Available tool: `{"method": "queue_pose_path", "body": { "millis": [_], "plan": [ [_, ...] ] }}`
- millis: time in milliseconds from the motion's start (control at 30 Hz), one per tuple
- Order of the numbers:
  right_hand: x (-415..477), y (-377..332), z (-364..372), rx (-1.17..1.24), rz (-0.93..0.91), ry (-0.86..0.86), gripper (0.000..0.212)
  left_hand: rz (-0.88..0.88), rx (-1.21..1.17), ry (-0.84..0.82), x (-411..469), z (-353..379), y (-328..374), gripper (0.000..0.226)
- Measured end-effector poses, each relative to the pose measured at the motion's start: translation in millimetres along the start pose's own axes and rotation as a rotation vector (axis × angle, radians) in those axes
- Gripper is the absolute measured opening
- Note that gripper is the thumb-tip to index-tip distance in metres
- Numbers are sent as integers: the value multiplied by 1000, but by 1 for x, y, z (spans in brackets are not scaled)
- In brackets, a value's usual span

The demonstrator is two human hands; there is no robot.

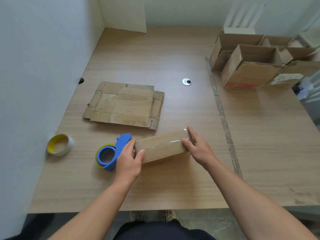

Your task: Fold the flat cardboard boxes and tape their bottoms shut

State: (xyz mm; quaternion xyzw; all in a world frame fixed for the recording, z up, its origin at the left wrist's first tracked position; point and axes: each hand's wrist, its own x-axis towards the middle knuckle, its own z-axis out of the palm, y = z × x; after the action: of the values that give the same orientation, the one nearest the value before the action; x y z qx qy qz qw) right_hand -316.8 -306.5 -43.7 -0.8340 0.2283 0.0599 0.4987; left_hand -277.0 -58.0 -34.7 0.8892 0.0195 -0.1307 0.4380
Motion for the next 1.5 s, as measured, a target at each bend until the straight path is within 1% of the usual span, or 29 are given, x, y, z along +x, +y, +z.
{"method": "queue_pose_path", "body": {
  "millis": [67, 167, 233, 367, 500, 567, 600, 667, 767, 867, 900, 1000, 1067, 1133, 1233, 1300, 1367, 1433, 1500],
  "plan": [
    [-8, 7, 0, 186, 11, -14, 61, -26, -9, -4, 3, 4, -1, 58],
    [-17, 18, 6, 360, 1, 81, 38, -59, 13, 25, 5, 12, 3, 59],
    [-21, 22, 11, 451, 15, 97, 31, -62, 32, 52, 4, 15, 5, 59],
    [-25, 33, 8, 552, 60, 60, 40, -48, 79, 56, 4, 17, 4, 58],
    [-24, 43, 2, 595, 98, -48, 36, -46, 96, 50, 6, 17, 3, 58],
    [-25, 44, 2, 580, 109, -76, 40, -41, 106, 55, 5, 18, 5, 57],
    [-26, 43, 3, 557, 100, -60, 45, -40, 107, 59, 4, 19, 5, 57],
    [-26, 42, 7, 463, 58, 34, 51, -38, 113, 69, 4, 20, 6, 57],
    [-30, 38, 17, 354, 55, 199, 49, -34, 135, 75, 4, 22, 6, 57],
    [-33, 34, 25, 364, 82, 288, 44, -34, 137, 74, 3, 23, 7, 57],
    [-33, 34, 25, 385, 88, 284, 44, -33, 141, 75, 3, 23, 7, 57],
    [-37, 40, 20, 488, 115, 192, 47, -25, 150, 73, 3, 24, 8, 57],
    [-38, 43, 19, 518, 117, 181, 47, -38, 129, 76, 2, 25, 9, 57],
    [-37, 42, 25, 551, 152, 240, 44, -57, 94, 82, 2, 26, 8, 57],
    [-30, 33, 37, 574, 222, 373, 36, -69, 59, 92, 2, 29, 8, 56],
    [-30, 25, 38, 559, 266, 410, 34, -75, 48, 88, 3, 29, 6, 56],
    [-30, 23, 30, 463, 265, 380, 35, -75, 44, 75, 4, 27, 4, 57],
    [-25, 23, 17, 322, 226, 314, 36, -82, 18, 60, 6, 25, 3, 59],
    [-13, 24, 3, 259, 176, 217, 44, -97, -44, 33, 7, 24, 5, 61]
  ]
}}
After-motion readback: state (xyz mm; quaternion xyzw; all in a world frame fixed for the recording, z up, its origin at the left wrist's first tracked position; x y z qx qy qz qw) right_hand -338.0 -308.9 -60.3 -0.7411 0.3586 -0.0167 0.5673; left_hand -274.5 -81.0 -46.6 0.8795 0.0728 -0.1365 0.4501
